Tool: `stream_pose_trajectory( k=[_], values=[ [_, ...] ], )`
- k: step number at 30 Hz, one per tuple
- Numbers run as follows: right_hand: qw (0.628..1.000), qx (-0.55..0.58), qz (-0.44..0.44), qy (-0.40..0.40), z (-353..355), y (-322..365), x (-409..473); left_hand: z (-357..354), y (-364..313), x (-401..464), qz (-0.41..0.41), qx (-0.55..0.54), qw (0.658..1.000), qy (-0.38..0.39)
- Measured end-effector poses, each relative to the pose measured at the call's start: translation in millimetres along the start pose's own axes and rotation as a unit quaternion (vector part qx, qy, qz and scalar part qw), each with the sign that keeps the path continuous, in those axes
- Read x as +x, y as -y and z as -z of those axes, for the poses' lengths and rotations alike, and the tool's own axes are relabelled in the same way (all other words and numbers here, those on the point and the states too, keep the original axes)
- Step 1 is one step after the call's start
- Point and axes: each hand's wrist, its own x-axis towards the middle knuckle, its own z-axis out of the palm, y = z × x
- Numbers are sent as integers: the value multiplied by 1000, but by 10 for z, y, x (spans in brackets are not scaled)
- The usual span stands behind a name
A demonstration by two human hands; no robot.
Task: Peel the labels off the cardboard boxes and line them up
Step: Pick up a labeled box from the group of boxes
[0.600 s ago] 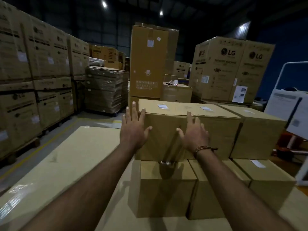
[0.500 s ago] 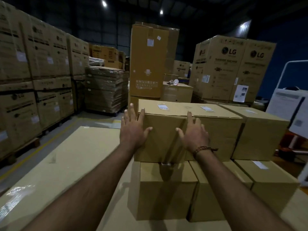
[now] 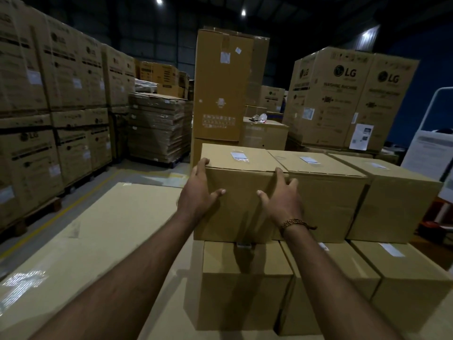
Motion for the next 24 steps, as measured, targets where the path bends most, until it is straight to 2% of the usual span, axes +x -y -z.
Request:
stream_pose_trajectory(
  k=[3,12,24],
  values=[
    [998,66,-12,-10,-3,-19,36,57,-38,-1,26,-22,999,1],
    [987,156,18,-45,-23,48,-108,341,-65,-193,51,-24,997,-48],
    [973,180,113,-88,179,660,-755,1210,127,-916,48,-65,987,-141]
  ],
)
